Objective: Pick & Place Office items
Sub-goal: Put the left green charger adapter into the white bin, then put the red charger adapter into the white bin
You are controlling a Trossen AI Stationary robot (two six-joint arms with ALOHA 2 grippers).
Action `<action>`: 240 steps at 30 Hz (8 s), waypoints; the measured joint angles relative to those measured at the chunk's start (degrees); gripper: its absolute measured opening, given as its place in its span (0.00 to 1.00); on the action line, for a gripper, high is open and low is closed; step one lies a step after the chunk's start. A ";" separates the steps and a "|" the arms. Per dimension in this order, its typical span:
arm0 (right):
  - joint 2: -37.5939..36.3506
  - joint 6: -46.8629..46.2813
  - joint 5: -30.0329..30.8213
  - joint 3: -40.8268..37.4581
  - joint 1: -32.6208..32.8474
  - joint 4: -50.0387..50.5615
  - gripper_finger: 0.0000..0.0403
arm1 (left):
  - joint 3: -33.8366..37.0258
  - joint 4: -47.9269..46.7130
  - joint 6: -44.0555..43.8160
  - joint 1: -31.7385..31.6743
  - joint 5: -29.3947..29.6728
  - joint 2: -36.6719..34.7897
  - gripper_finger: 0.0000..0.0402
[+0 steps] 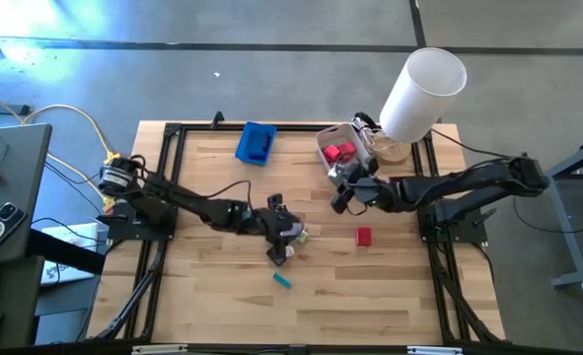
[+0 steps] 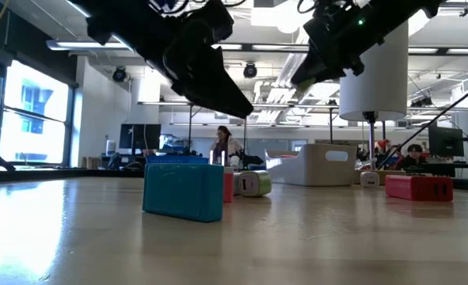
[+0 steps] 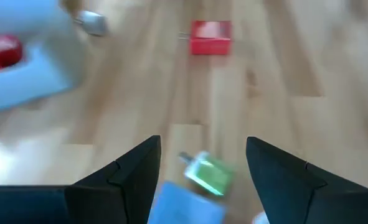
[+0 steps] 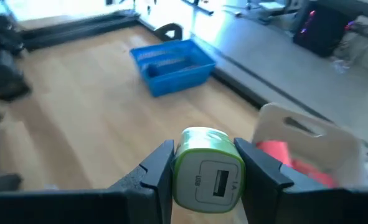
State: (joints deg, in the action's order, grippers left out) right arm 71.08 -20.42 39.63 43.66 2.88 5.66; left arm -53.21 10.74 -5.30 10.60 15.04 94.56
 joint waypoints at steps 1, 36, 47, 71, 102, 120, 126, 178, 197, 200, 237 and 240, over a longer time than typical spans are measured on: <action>-0.75 0.33 0.35 0.02 -0.64 0.61 0.31 | 0.00 0.19 -0.86 -0.67 -2.75 0.00 0.57; 16.23 2.27 -16.03 0.00 -30.27 0.79 0.32 | 0.00 3.50 -5.25 -4.75 -16.74 0.00 0.57; 19.22 2.29 -15.51 0.18 -31.50 -2.49 0.35 | 0.02 3.46 -5.25 -4.75 -16.75 0.00 0.57; 19.48 1.27 -24.70 -0.07 -31.50 -1.89 0.38 | 0.03 3.41 -5.05 -3.61 -16.74 0.00 0.57; 9.16 5.94 -24.80 0.00 -27.97 -4.28 0.63 | 0.07 2.08 -5.25 -3.61 -16.73 0.02 0.57; -1.81 11.51 -25.00 0.02 -11.95 -3.70 0.63 | 0.07 0.44 -5.22 -3.53 -16.73 0.04 0.57; -1.81 12.71 -24.71 0.02 -6.11 -1.51 0.62 | 0.07 0.40 -5.20 -3.08 -16.71 0.04 0.57; -1.77 -15.42 -33.02 0.02 3.12 17.86 0.62 | 0.07 -2.33 -5.07 -2.92 -16.71 0.04 0.57; -1.74 -15.43 -31.42 0.02 3.12 17.56 0.69 | 0.07 -2.20 -5.25 -2.92 -16.71 0.04 0.57; -1.72 -15.52 -30.55 0.02 3.12 17.58 0.77 | 0.07 -2.20 -5.25 -2.92 -16.71 0.04 0.57; -1.72 -49.42 -55.86 0.00 5.39 31.96 0.93 | 0.07 -3.95 -5.21 -2.89 -16.71 0.04 0.57; -1.72 -52.26 -51.20 0.00 6.35 32.07 0.93 | 0.08 -4.26 -5.20 -2.81 -16.71 0.04 0.57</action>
State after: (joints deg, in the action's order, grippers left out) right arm 69.36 -72.68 -11.57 43.66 9.24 37.74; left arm -53.13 6.47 -10.50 7.79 -1.67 94.61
